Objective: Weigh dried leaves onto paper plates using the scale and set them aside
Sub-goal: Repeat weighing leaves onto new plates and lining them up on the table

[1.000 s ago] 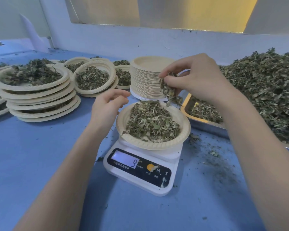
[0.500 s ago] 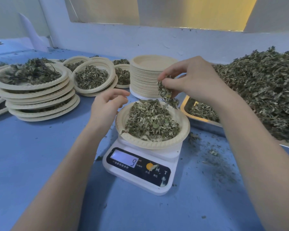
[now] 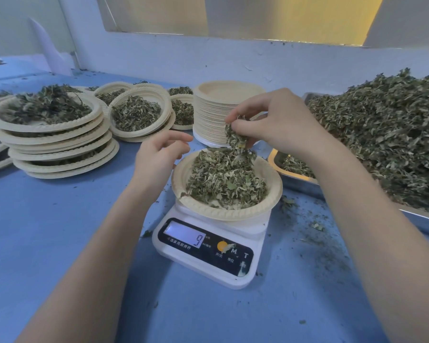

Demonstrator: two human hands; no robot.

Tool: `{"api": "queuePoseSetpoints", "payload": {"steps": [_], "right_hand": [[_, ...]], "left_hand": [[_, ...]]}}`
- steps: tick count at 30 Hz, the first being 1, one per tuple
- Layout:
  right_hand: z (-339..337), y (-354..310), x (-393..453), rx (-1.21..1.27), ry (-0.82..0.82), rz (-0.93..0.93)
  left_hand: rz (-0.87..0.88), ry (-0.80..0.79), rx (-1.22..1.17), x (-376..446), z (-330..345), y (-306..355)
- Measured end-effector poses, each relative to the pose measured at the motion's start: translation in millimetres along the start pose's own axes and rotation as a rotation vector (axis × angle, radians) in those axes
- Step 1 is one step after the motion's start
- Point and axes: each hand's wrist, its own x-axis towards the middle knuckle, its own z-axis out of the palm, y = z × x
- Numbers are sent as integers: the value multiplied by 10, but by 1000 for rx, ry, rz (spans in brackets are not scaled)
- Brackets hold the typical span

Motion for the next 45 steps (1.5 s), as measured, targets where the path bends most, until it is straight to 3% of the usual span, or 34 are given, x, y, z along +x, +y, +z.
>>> {"api": "queuePoseSetpoints", "payload": {"steps": [3,7,11,18,24,28,32,34,40,45], "right_hand": [[-114,66,47,-116,94,-18],[-430,292,91,-491,270,50],[-520,451,40,-780,-66,329],[-147,170,60,-402,-255,60],[213,171,89,-495,-336,-29],[122,86,32,-378,-498,-1],[86,18,11,-522,-617,20],[114,24,11,-474,-573,13],[-13,49,14,-191,-228,-37],[-89,51,6,-124,-169,-38]], "left_hand": [[-1,-3,-7,-1,-7,5],[0,-4,-8,-4,-6,6],[-2,3,-2,-5,6,9],[-8,1,-4,-11,-6,4],[-10,0,-5,-11,-9,4],[-12,2,-8,3,-18,4],[-10,-2,-2,1,-14,0],[-13,-1,0,0,-11,-1],[-14,-10,-5,-3,-25,-10],[-18,-16,-3,6,-8,-14]]}}
